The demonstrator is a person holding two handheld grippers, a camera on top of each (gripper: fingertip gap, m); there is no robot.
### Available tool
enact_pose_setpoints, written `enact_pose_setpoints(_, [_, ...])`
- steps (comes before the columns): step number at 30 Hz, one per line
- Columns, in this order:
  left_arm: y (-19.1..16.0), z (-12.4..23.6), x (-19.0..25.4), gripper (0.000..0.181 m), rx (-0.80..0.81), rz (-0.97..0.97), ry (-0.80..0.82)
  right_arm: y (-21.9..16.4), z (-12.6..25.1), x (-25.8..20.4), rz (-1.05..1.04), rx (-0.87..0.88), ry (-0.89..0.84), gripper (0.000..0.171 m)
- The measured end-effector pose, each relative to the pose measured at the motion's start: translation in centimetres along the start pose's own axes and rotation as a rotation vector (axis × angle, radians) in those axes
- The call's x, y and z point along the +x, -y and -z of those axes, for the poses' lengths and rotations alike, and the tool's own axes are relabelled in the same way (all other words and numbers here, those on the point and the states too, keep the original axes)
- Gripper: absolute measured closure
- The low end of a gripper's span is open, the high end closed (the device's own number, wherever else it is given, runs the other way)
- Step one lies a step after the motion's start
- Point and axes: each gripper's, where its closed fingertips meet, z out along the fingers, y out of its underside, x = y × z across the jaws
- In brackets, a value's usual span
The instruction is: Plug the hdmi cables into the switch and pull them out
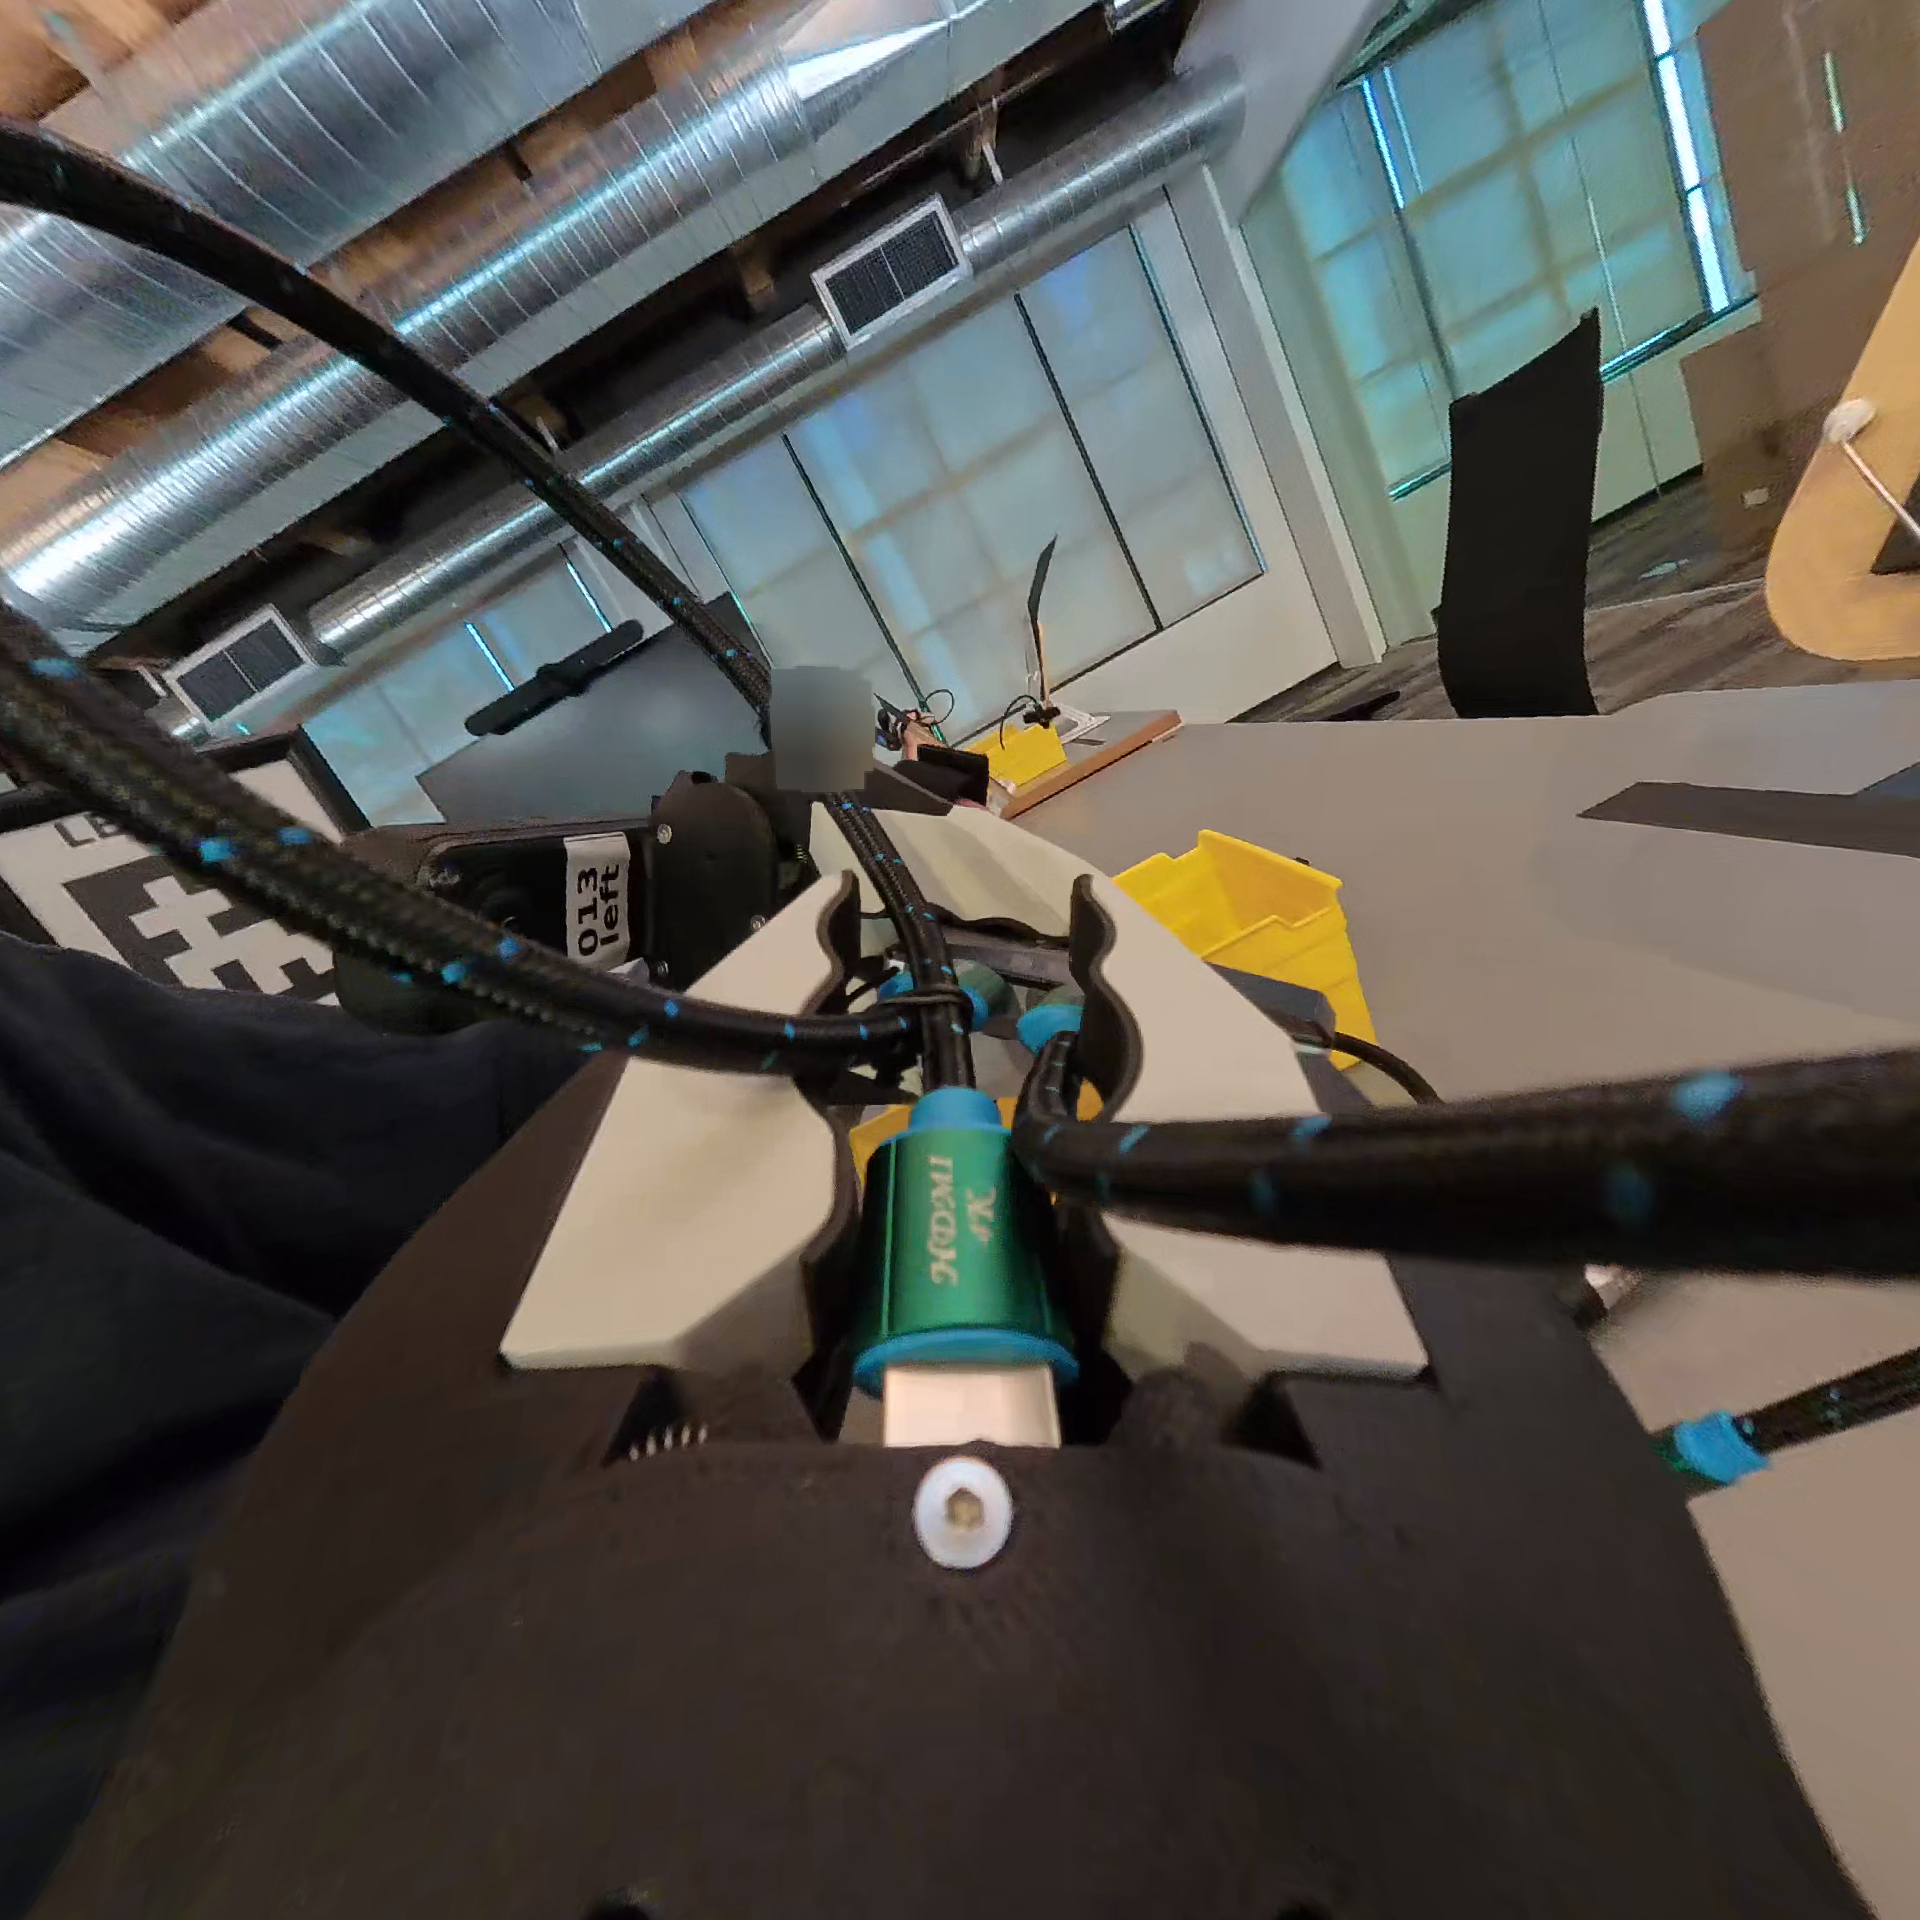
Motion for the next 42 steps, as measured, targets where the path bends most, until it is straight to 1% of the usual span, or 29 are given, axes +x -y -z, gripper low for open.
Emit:
enact_pose_setpoints(2, [0.2, -0.2, 0.1, 0.158, 0.0, 0.013, 0.0, 0.2, 0.1, 0.0, -0.024, 0.028, 0.002, 0.134])
enact_pose_setpoints(4, [0.4, -0.7, 0.2, 0.149, -0.016, 0.021, 0.004, -0.1, -0.1, 0.1, -0.027, 0.03, -0.024, 0.136])
enact_pose_setpoints(5, [0.3, -1.0, 0.3, 0.149, -0.037, 0.016, 0.004, -0.2, -0.2, 0.1, -0.012, 0.031, -0.04, 0.136])
enact_pose_setpoints(8, [0.3, -1.5, 0.6, 0.159, -0.067, 0.04, 0.003, -0.1, -0.3, 0.1, 0.047, 0.018, -0.093, 0.136])
enact_pose_setpoints(13, [0.1, -1.6, 0.6, 0.159, -0.106, 0.054, 0.014, -0.4, -0.3, 0.2, 0.078, -0.008, -0.114, 0.135])
enact_pose_setpoints(16, [-0.2, -1.4, -0.2, 0.158, -0.123, 0.063, 0.057, -0.3, 0.3, 0.0, 0.1, -0.037, -0.137, 0.121])
enact_pose_setpoints(18, [-1.0, -1.1, -1.1, 0.159, -0.142, 0.082, 0.091, -0.2, 1.3, 0.2, 0.151, -0.074, -0.186, 0.112])
enact_pose_setpoints(19, [-1.3, -1.0, -1.4, 0.159, -0.142, 0.096, 0.102, -0.2, 1.7, 0.1, 0.172, -0.092, -0.196, 0.114])
enact_pose_setpoints(21, [-1.9, -0.7, -2.2, 0.159, -0.153, 0.114, 0.121, -0.8, 2.1, -0.6, 0.19, -0.148, -0.176, 0.126])
enact_pose_setpoints(22, [-2.1, -0.5, -2.6, 0.159, -0.159, 0.108, 0.144, -0.9, 2.1, -0.9, 0.198, -0.159, -0.167, 0.129])
enact_pose_setpoints(27, [-1.1, -0.1, -3.0, 0.159, -0.156, 0.024, 0.183, -1.1, 0.3, -1.0, 0.19, -0.166, -0.197, 0.131])
enact_pose_setpoints(30, [-0.8, 0.0, -3.1, 0.159, -0.172, -0.022, 0.213, -0.9, -0.2, -0.5, 0.213, -0.149, -0.238, 0.139])
enact_pose_setpoints(31, [-0.8, 0.1, -3.2, 0.159, -0.176, -0.028, 0.218, -0.9, -0.4, -0.8, 0.217, -0.144, -0.224, 0.139])
enact_pose_setpoints(32, [-0.8, 0.2, -3.3, 0.159, -0.177, -0.039, 0.217, -0.9, -0.7, -1.2, 0.219, -0.139, -0.198, 0.144])
enact_pose_setpoints(35, [-0.9, 0.2, -3.3, 0.159, -0.193, -0.063, 0.22, -0.7, -0.7, -1.3, 0.23, -0.166, -0.209, 0.139])
enact_pose_setpoints(37, [-0.8, 0.3, -3.6, 0.159, -0.194, -0.07, 0.221, -0.4, -0.6, -1.3, 0.221, -0.148, -0.21, 0.141])
enact_pose_setpoints(39, [-0.8, 0.4, -3.9, 0.159, -0.203, -0.087, 0.229, -0.2, -0.4, -1.3, 0.278, -0.161, -0.232, 0.142])
enact_pose_setpoints(42, [-0.8, 0.5, -4.2, 0.159, -0.202, -0.064, 0.235, 0.6, 0.0, -1.8, 0.269, -0.118, -0.217, 0.144])
